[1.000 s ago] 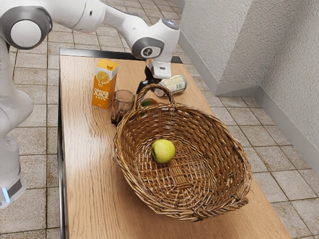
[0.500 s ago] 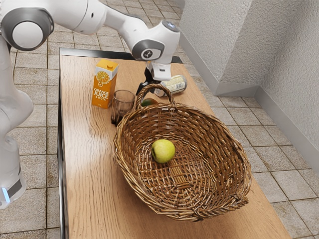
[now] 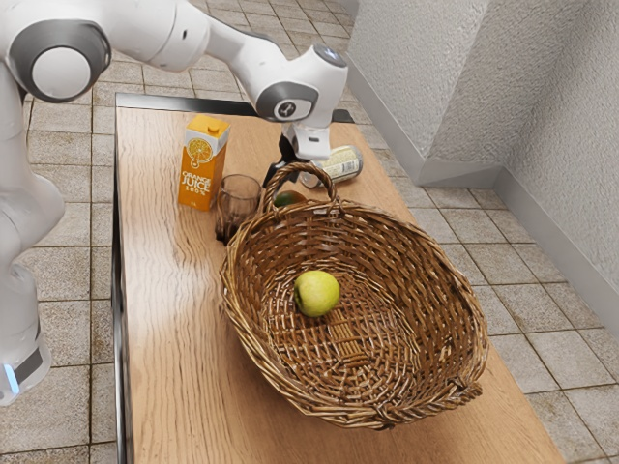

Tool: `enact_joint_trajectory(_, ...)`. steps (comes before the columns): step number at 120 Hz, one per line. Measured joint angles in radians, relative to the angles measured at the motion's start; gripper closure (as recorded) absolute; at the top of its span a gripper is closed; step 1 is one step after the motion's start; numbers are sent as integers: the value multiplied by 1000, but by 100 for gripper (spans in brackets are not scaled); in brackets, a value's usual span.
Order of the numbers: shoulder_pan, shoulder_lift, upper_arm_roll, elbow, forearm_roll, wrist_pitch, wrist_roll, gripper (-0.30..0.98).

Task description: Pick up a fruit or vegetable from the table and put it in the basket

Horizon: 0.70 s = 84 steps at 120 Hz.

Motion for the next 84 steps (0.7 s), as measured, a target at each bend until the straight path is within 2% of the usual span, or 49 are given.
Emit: enact_joint_trajectory(84, 21, 30, 0, -14, -31, 22, 16, 0)
